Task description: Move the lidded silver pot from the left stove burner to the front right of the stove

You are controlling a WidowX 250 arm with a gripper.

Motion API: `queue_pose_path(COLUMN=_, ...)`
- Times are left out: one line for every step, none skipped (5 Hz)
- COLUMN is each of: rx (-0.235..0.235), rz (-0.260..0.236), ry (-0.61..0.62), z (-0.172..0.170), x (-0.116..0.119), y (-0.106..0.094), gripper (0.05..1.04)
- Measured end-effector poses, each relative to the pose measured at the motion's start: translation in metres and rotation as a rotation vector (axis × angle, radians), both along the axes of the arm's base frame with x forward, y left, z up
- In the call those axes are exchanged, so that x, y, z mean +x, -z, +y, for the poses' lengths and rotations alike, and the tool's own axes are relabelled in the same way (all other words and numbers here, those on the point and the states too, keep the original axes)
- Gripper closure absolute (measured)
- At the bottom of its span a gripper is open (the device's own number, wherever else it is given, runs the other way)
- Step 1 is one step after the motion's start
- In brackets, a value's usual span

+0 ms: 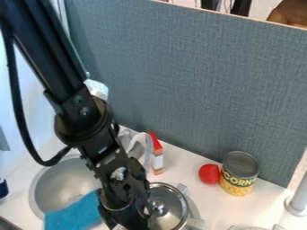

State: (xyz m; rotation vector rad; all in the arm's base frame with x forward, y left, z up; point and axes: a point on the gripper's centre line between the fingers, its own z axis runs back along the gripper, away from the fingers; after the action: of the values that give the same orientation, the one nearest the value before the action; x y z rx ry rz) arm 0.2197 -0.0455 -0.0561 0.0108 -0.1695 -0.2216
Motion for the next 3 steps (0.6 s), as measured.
queue_pose_path(rx=0.009, rz=-0.003, ry=0.007, z=0.0001, x=0.0035, y=0.0009, gripper=0.079)
queue_pose_path(rx=0.037, rz=-0.002, ry=-0.005, z=0.0031, x=0.0029, y=0.0009, gripper=0.079)
queue_pose_path(rx=0.089, rz=-0.014, ry=0.005, z=0.0028, x=0.0039, y=0.0031, gripper=0.079)
